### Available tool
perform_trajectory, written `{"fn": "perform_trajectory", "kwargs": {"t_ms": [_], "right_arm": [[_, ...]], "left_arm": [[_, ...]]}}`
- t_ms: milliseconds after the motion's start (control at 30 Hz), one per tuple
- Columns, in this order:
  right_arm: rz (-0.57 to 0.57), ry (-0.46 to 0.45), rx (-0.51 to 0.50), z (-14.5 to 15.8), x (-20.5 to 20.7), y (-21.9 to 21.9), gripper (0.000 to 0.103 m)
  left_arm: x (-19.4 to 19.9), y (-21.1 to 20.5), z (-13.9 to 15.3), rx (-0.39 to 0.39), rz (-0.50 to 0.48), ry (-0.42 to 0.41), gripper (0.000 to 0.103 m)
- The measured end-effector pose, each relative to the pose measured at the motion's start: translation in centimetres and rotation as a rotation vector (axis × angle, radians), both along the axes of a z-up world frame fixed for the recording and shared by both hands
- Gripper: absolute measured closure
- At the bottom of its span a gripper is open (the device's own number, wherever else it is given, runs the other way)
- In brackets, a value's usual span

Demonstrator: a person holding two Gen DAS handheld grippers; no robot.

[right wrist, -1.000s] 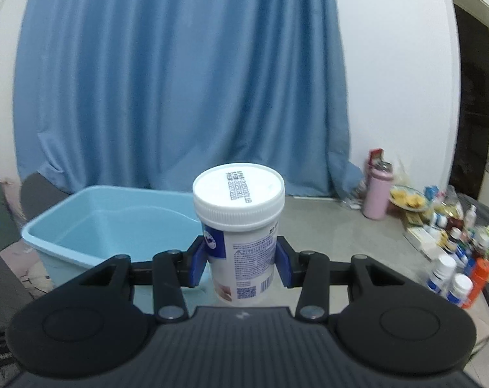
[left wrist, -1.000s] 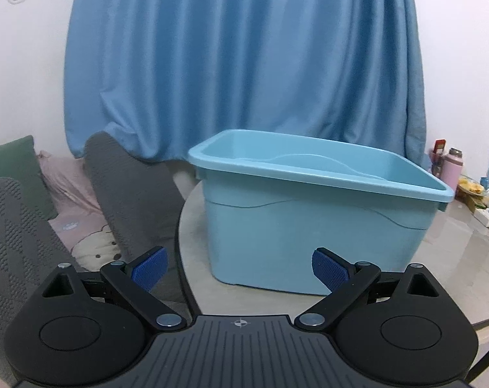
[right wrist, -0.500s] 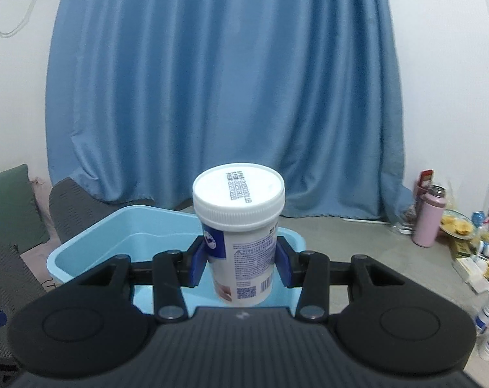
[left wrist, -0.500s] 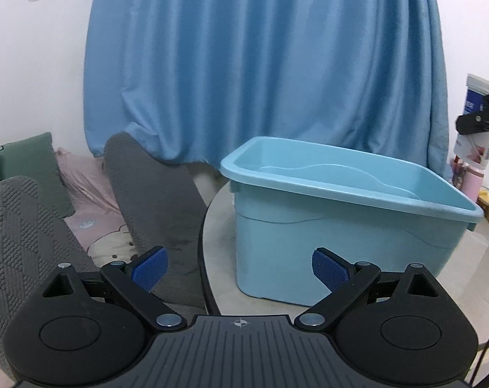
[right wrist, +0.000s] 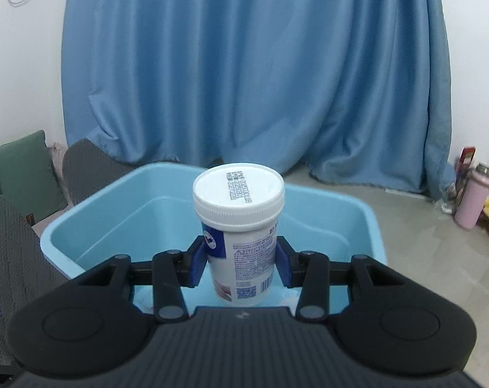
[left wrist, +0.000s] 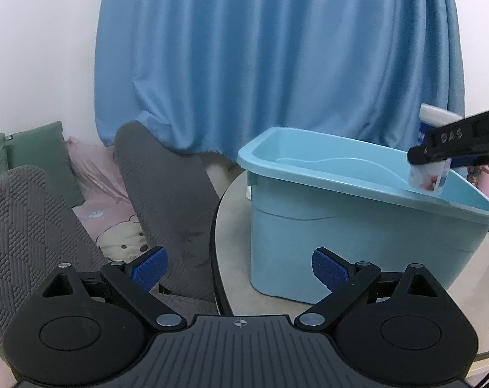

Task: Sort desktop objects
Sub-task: 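Carry the small white jar over the blue bin and open the right gripper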

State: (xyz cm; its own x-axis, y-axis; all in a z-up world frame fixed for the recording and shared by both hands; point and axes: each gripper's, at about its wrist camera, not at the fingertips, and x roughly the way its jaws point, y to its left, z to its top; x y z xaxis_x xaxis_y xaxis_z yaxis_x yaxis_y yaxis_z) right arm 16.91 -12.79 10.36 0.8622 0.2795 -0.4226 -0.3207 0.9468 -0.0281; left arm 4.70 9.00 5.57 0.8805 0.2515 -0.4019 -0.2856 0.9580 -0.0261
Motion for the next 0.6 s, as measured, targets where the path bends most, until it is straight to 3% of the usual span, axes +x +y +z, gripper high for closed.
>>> {"fn": "perform_trajectory", "kwargs": {"t_ms": [67, 133, 267, 600], "right_arm": [[-0.009, 0.018, -0.009, -0.2, 0.3, 0.3, 0.045], [-0.016, 0.01, -0.032, -0.2, 0.2, 0.5, 0.025], [-0.001, -0.035, -0.016, 0.5, -1.2, 0.0, 0.021], [-0.044, -0.043, 0.031, 1.2, -3.8, -2.0, 0.021]], "left_arm": [[0.0, 0.1, -0.1, -0.005, 0.001, 0.003, 0.006], [0.0, 0.2, -0.1, -0.005, 0.004, 0.004, 0.006], [0.1, 0.2, -0.1, -0.007, -0.003, 0.001, 0.006], [-0.8, -0.4, 0.4, -0.004, -0.033, -0.018, 0.006]]}}
